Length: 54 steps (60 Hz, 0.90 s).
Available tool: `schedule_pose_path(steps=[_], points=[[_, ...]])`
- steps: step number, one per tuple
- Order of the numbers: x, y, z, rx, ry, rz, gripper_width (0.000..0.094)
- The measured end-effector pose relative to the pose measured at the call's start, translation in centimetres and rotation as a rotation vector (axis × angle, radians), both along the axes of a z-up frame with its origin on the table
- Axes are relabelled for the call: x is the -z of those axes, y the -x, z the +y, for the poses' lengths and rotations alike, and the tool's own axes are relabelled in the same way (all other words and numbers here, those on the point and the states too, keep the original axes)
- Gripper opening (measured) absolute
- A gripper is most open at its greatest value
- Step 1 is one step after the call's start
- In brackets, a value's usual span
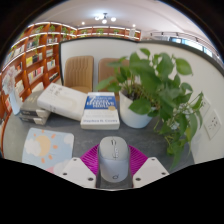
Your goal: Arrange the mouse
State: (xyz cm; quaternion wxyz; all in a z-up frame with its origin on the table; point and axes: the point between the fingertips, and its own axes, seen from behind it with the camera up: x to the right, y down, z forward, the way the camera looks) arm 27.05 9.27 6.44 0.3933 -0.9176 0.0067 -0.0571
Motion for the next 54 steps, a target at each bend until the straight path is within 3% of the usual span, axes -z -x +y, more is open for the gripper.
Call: schedule_pose_path(steps=[14,23,34,44,54], points=[[-17.4,7.9,1.2,-0.005,-0.272,-0.069,0.0369],[-20.6,15.0,1.8,-0.064,-0.322,-0.048,0.0368],[-12.9,22.5,2.0,-0.137,-0.213,0.002,0.0367],[-0.1,24.6,0.4,-0.089,-0.019,0.045,0.0366],[7.0,24.4,-0.9,-0.076,0.080,0.023,0.0368]])
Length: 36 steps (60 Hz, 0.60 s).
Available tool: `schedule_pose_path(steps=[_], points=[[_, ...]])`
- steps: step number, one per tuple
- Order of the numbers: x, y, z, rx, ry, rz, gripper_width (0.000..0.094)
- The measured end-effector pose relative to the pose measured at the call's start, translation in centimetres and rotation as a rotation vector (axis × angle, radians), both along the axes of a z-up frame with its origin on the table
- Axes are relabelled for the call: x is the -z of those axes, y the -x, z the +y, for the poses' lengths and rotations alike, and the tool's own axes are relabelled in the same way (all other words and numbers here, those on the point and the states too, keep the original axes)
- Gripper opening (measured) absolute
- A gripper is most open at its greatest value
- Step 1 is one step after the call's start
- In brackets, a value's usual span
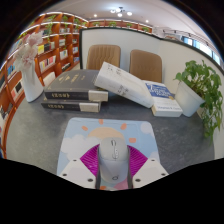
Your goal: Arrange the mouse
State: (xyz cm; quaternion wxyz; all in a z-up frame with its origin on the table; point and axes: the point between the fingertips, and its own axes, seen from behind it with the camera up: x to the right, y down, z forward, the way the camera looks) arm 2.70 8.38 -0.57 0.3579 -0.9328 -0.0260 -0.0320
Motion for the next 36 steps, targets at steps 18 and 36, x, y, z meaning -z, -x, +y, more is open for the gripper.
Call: schedule_pose_path(steps=[18,36], points=[[0.4,-0.1,-0.1,0.020,-0.011,0.011,0.0439],[-7.8,0.4,-1.8,0.032,-0.101,0.041,0.0840]])
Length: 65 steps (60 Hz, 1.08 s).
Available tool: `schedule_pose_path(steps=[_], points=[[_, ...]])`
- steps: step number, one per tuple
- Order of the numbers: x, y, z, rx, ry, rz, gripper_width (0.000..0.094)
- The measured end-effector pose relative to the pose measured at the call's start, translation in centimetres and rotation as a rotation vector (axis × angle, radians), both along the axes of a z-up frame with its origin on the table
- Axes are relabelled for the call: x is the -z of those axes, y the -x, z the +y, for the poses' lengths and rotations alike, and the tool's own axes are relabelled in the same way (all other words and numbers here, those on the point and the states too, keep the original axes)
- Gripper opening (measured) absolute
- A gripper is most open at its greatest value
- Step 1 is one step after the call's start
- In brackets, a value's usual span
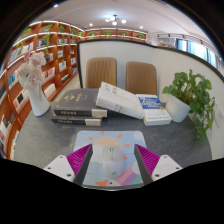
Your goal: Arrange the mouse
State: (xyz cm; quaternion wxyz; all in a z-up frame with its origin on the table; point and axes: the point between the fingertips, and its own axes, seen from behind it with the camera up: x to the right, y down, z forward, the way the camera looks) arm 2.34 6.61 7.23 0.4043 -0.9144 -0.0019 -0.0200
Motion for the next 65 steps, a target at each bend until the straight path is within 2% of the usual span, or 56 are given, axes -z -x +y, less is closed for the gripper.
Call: schedule_pose_path(steps=[14,24,38,65], points=[[-12.0,0.7,-6.5,-0.017,-0.141,0.031,0.0839],[-16.5,-0.1,-12.6,-0.023,-0.186,0.023,0.0840],[-19.2,-1.8,-19.4,-0.003,-0.207,0.051,0.0840],[-19.3,-4.3,-25.4,0.014,-0.205,0.040,0.0835]])
